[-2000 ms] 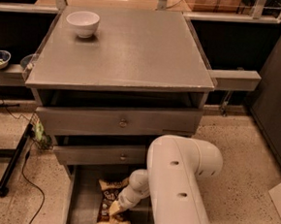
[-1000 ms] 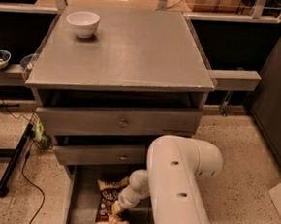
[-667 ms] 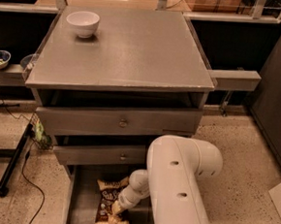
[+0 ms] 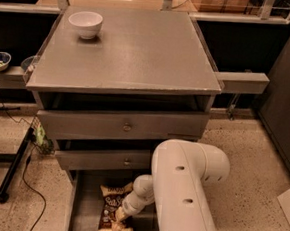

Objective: Pick brown chip bag from bottom drawer and place on counter

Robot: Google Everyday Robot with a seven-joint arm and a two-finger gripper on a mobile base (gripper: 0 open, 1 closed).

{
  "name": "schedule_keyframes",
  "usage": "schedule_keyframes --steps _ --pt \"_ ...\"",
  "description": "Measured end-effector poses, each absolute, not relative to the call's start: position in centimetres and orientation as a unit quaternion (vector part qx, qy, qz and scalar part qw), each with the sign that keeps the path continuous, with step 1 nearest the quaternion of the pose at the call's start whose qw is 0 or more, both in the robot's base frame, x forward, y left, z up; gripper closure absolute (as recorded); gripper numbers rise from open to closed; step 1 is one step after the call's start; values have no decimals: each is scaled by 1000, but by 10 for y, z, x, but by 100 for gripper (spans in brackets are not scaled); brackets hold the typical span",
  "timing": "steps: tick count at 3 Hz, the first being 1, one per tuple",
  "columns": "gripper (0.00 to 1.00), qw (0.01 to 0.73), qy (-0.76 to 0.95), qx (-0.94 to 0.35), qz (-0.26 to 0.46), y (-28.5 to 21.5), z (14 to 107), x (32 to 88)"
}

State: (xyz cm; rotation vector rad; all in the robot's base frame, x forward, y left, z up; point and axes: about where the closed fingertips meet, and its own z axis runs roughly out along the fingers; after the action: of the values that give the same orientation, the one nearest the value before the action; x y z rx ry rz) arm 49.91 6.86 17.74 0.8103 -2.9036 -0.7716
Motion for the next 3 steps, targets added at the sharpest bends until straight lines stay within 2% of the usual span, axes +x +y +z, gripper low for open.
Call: schedule_keyframes --steps 2,3 --pt "11 15 -933 260 -248 69 177 499" --pt "0 15 -933 260 -248 69 177 499"
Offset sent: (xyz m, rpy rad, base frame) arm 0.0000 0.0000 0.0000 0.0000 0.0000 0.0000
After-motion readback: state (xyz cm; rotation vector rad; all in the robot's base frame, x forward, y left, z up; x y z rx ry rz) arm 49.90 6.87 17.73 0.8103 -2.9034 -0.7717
